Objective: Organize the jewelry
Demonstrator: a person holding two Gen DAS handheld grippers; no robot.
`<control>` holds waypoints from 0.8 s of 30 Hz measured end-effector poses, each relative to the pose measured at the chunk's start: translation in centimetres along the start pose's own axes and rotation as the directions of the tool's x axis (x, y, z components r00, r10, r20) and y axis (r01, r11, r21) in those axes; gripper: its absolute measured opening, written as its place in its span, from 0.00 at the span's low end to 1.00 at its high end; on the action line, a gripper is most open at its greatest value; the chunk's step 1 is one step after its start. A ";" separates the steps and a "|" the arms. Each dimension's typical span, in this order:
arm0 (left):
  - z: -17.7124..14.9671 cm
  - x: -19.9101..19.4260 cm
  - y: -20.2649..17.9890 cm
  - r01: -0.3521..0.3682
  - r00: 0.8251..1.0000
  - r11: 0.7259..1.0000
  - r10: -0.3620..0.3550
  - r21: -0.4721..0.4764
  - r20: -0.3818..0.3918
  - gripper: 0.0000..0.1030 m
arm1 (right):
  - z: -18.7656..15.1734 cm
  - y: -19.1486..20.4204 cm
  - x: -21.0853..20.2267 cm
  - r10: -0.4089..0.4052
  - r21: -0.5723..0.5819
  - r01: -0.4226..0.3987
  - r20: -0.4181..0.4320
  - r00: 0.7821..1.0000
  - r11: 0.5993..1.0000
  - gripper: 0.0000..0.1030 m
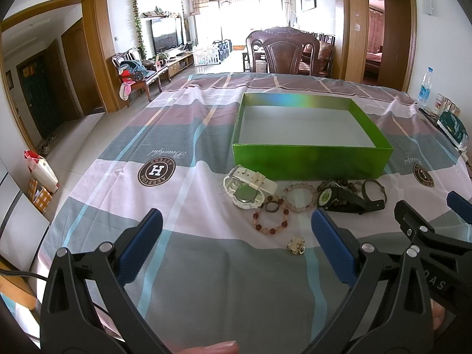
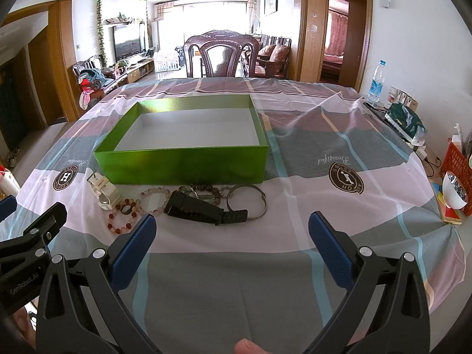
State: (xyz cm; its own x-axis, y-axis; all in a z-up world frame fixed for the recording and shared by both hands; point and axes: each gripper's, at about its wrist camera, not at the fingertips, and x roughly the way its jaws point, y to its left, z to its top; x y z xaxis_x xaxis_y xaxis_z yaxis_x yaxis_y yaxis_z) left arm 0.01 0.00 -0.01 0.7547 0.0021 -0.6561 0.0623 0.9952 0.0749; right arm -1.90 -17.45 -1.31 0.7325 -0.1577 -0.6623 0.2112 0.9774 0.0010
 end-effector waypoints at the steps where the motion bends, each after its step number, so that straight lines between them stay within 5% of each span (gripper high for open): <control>1: 0.0 0.0 0.0 0.000 1.000 1.000 0.000 0.000 0.000 0.97 | 0.0 0.0 0.0 -0.001 0.000 0.001 0.001 1.000 1.000 0.97; 24: -0.4 1.9 1.9 -0.030 1.000 0.999 0.030 -0.016 0.006 0.97 | -0.2 -1.3 1.6 -0.052 -0.037 0.051 -0.021 0.998 0.998 0.97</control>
State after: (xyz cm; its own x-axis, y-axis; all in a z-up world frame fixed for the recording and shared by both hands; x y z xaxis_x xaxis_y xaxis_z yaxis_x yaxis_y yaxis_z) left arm 1.24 1.93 -1.42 0.7603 0.0312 -0.6489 0.0293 0.9962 0.0823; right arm -1.14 -18.90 -2.55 0.7064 -0.2055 -0.6773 0.2246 0.9725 -0.0608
